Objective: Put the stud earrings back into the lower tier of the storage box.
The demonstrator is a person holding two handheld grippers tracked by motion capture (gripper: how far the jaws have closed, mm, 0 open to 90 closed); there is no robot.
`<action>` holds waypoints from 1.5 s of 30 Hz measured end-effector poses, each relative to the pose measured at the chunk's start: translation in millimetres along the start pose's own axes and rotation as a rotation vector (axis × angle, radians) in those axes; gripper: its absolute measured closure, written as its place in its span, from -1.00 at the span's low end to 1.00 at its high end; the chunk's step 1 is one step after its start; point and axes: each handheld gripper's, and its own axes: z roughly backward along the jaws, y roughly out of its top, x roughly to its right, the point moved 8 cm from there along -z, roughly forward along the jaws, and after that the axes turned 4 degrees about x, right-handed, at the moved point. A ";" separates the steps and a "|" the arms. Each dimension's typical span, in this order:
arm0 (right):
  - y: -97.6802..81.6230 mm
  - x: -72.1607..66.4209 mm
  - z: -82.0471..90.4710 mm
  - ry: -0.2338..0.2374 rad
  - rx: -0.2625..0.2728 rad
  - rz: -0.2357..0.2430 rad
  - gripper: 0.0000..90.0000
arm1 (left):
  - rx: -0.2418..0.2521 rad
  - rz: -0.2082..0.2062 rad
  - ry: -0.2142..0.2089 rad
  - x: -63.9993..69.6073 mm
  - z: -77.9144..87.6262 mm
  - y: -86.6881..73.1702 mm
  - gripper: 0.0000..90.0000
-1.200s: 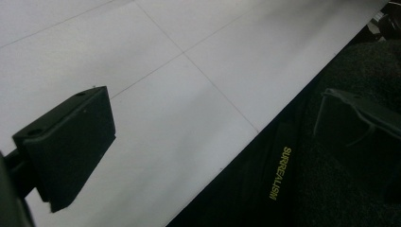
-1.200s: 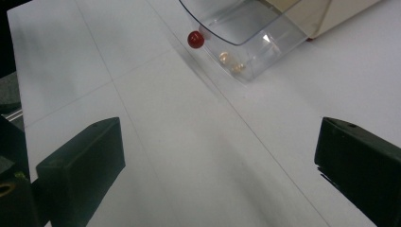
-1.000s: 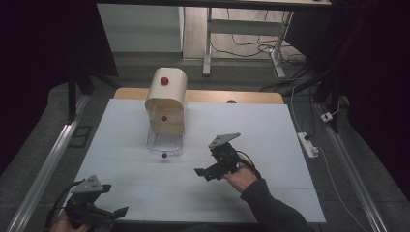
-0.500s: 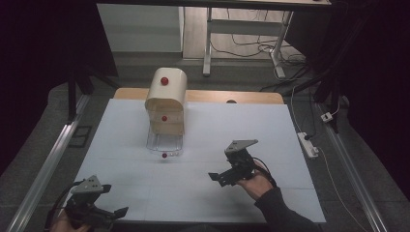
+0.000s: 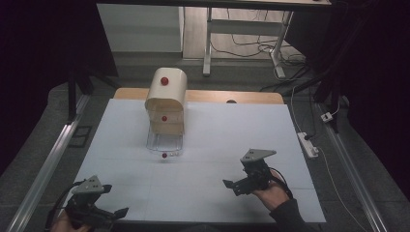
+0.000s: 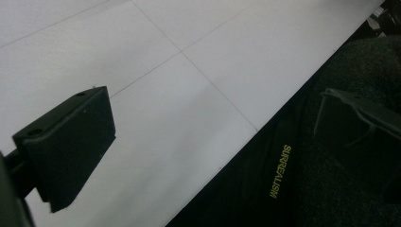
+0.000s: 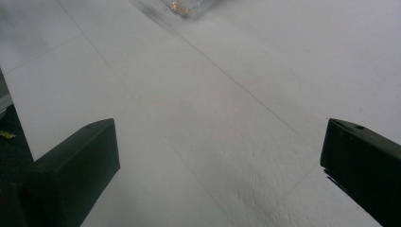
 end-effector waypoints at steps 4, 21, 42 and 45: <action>-8.7 1.0 6.4 -0.016 -0.008 -0.009 -1.00 | 0.000 0.001 0.000 0.0 -0.1 0.0 -1.00; -40.1 8.0 45.0 -0.086 0.001 -0.085 -1.00 | 0.001 0.005 -0.001 0.1 0.0 0.1 -1.00; -74.6 21.2 86.2 -0.204 -0.028 -0.198 -1.00 | 0.006 0.015 -0.003 -0.7 0.7 -0.5 -1.00; -77.6 20.6 89.9 -0.212 -0.038 -0.205 -1.00 | 0.005 0.015 -0.002 -0.8 0.7 -0.7 -1.00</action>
